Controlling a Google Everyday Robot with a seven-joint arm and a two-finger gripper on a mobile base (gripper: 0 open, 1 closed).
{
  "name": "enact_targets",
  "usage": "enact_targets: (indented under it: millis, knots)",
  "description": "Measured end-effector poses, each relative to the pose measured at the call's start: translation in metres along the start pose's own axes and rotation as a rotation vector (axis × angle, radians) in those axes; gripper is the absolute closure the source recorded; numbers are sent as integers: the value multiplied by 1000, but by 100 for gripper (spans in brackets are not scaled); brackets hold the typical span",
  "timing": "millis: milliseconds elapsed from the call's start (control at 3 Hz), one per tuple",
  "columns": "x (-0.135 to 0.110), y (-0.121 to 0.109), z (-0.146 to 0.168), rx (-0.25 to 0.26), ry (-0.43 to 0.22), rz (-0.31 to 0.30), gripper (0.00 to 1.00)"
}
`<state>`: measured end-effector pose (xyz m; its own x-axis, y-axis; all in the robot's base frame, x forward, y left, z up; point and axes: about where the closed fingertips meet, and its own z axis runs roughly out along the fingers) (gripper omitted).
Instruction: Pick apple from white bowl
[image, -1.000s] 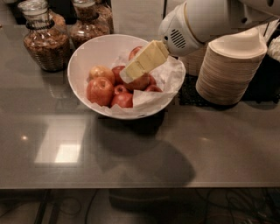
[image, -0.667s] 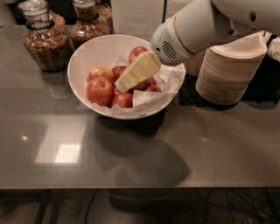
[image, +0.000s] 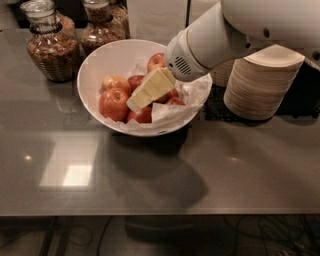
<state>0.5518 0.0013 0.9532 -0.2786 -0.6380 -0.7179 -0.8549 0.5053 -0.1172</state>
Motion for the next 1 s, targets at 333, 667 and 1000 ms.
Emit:
enact_targets:
  millis: [333,667,1000]
  knots:
    - [0,-6,10,18,9,-13,0]
    - [6,-13,17,32,19,-8,0]
    - [13,-21,23,32,18,14,0]
